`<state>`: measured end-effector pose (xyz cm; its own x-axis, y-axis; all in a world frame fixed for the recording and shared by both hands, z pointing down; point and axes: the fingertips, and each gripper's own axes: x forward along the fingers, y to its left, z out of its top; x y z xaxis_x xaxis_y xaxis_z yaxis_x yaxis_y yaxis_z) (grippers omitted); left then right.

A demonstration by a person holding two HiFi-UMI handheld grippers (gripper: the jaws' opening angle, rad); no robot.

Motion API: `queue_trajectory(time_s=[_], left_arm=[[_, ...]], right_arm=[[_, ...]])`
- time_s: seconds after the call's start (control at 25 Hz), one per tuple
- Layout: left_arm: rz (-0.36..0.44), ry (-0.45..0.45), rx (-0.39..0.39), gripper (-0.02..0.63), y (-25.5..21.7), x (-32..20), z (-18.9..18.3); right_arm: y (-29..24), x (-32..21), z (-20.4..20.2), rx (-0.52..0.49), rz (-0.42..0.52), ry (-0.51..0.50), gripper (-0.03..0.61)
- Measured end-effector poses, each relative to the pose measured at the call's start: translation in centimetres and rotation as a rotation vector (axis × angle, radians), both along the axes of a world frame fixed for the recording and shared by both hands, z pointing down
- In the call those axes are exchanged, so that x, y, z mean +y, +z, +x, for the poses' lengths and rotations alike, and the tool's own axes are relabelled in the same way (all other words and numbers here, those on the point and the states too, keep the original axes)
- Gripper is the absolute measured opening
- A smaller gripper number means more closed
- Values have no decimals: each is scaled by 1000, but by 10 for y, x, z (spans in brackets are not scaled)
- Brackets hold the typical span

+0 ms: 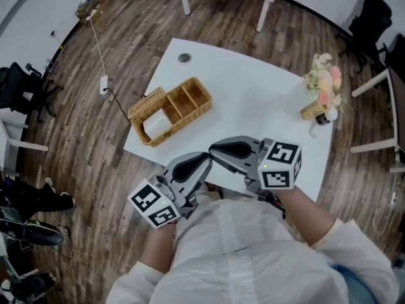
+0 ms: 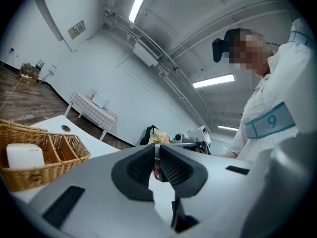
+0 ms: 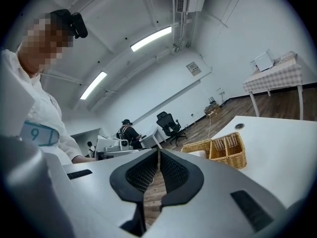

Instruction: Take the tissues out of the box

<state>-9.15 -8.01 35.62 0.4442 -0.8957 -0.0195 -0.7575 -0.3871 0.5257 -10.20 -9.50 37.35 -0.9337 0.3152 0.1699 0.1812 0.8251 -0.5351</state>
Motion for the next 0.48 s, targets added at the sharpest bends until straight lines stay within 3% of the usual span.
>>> queue_trajectory(time_s=[0.32,0.48], left_arm=[[-44,1,-69,38,12,-8,-30],[-75,28,-206,64,25,-4,-53]], right_arm=[[15,-14,-21,11,4,34,35],[21,-19,-26,25,9,51,35]])
